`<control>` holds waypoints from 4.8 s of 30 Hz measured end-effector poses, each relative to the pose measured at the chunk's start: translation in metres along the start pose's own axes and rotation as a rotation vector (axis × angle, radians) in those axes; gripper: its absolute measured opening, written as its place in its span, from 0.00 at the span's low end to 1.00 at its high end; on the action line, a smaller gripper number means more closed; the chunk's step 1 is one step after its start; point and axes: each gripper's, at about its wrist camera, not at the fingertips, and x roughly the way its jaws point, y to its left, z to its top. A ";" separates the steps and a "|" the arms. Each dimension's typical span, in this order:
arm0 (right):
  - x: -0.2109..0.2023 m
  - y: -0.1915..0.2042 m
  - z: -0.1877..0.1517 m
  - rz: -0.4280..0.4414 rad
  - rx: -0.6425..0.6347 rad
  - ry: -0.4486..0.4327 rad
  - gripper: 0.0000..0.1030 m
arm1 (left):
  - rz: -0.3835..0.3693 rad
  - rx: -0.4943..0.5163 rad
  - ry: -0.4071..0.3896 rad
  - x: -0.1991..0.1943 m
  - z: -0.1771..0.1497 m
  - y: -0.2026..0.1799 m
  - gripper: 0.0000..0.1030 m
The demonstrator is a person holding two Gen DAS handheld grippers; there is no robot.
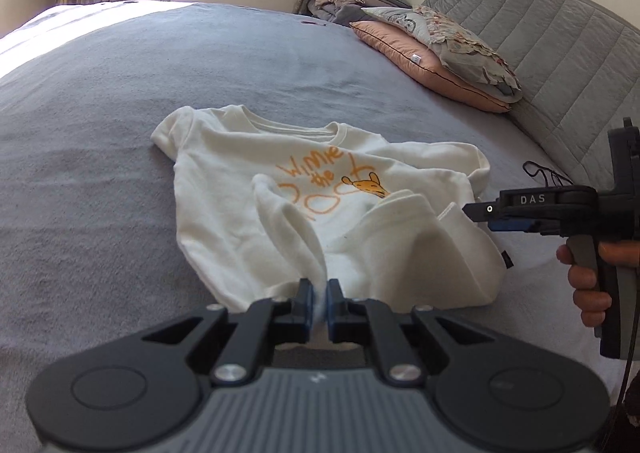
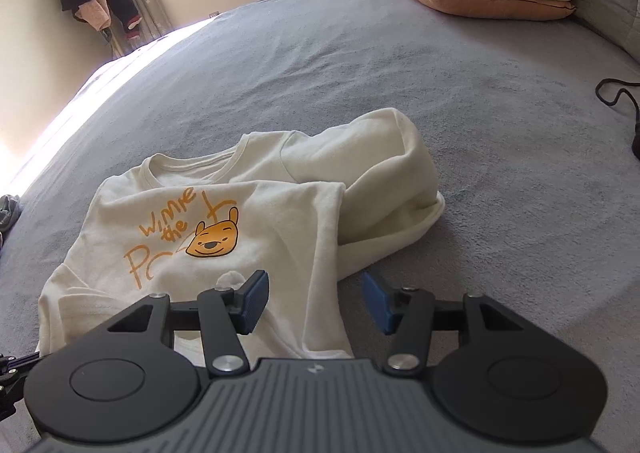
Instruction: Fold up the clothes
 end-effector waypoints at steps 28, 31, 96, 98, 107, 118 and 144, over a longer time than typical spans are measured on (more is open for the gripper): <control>-0.013 -0.001 -0.031 0.037 0.034 -0.066 0.50 | -0.092 -0.240 -0.141 -0.003 -0.028 0.085 0.37; -0.013 0.007 -0.032 0.054 0.012 -0.083 0.50 | -0.082 -0.229 -0.144 -0.001 -0.023 0.083 0.37; 0.018 0.071 -0.055 -0.122 -0.288 -0.010 0.06 | -0.058 -0.061 -0.067 0.010 0.006 0.055 0.09; 0.003 0.066 -0.055 -0.125 -0.273 -0.040 0.06 | -0.089 -0.010 -0.083 -0.001 0.003 0.053 0.09; -0.059 0.028 -0.070 -0.186 -0.235 -0.085 0.05 | -0.262 0.087 -0.126 -0.044 -0.027 0.063 0.09; -0.098 0.009 -0.106 -0.182 -0.269 -0.076 0.05 | -0.359 0.236 -0.070 -0.062 -0.066 0.060 0.08; -0.095 0.006 -0.141 -0.123 -0.489 0.195 0.14 | -0.506 0.379 0.217 -0.052 -0.081 0.091 0.16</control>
